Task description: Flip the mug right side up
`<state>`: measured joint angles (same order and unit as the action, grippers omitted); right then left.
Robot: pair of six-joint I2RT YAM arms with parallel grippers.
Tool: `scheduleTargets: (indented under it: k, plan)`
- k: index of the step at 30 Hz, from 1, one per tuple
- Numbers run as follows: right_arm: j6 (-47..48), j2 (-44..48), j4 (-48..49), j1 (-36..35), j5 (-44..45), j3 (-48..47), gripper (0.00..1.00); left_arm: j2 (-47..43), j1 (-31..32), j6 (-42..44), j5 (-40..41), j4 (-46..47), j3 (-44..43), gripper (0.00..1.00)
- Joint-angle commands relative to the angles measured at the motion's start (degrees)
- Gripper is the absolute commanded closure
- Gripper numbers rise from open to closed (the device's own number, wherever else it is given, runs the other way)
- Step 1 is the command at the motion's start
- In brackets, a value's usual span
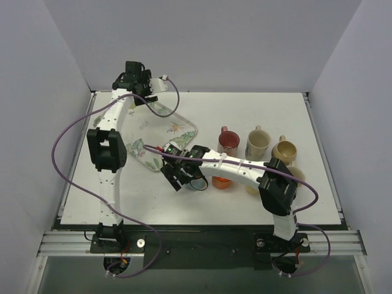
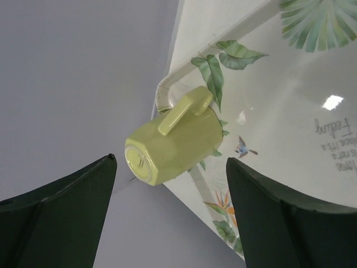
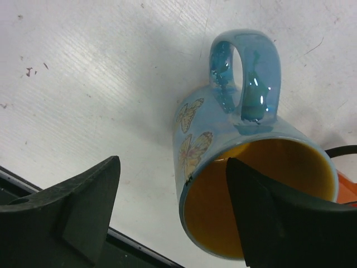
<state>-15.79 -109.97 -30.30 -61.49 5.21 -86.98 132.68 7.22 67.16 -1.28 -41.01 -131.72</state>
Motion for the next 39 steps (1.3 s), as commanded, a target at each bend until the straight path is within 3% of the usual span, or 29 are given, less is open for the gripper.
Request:
scheduleTargets:
  k: [1, 10, 16, 21, 25, 27, 29, 30, 31, 32, 33, 35, 39]
  plan:
    - [0.67, 7.31, -2.04, 0.06, 0.15, -1.18, 0.25, 5.2, 1.04, 15.87, 2.75, 0.84, -3.98, 0.1]
    - [0.32, 16.36, -1.95, 0.23, 4.71, 1.02, 0.22, 19.18, 0.25, 28.72, 10.15, 5.85, -14.61, 0.1]
    - [0.68, 15.84, -1.95, 0.85, 4.72, 0.76, 0.22, 22.18, -0.28, 31.02, 12.88, 13.41, -14.26, 0.12]
    - [0.67, 13.91, -2.56, 1.55, 4.1, -0.12, 0.22, 22.09, -0.37, 32.33, 12.7, 14.65, -13.47, 0.23]
    - [0.85, 13.12, -2.66, 1.64, 4.45, -0.12, 0.22, 23.93, -0.72, 32.6, 14.28, 16.14, -15.84, 0.23]
    - [0.24, 12.85, -3.0, 1.9, 5.77, -0.21, 0.22, 24.29, -0.72, 32.08, 14.72, 14.74, -15.85, 0.3]
    - [-0.55, 12.85, -3.36, 2.69, 6.04, -0.03, 0.22, 23.5, -0.72, 31.29, 15.25, 14.47, -14.27, 0.54]
    - [-0.82, 13.03, -3.44, 2.78, 6.04, 0.32, 0.22, 23.06, -0.72, 31.2, 15.51, 13.95, -13.31, 0.59]
    - [-0.82, 13.29, -3.36, 3.04, 5.95, 0.49, 0.22, 22.28, -0.55, 30.67, 16.13, 13.34, -12.78, 0.75]
    - [-0.82, 13.47, -3.36, 3.05, 5.86, 0.76, 0.22, 21.57, -0.54, 30.06, 16.57, 13.5, -11.03, 0.8]
    - [-0.82, 13.64, -3.53, 3.05, 6.04, 0.85, 0.22, 20.09, -0.28, 29.62, 16.66, 14.11, -8.84, 0.94]
    - [-0.73, 14.0, -3.45, 3.05, 6.39, 1.2, 0.22, 17.54, -0.28, 28.47, 16.13, 14.3, -6.02, 1.0]
    - [-0.91, 15.31, -3.36, 3.05, 6.83, 1.81, 0.22, 12.18, -0.19, 26.28, 14.9, 16.22, 0.04, 1.0]
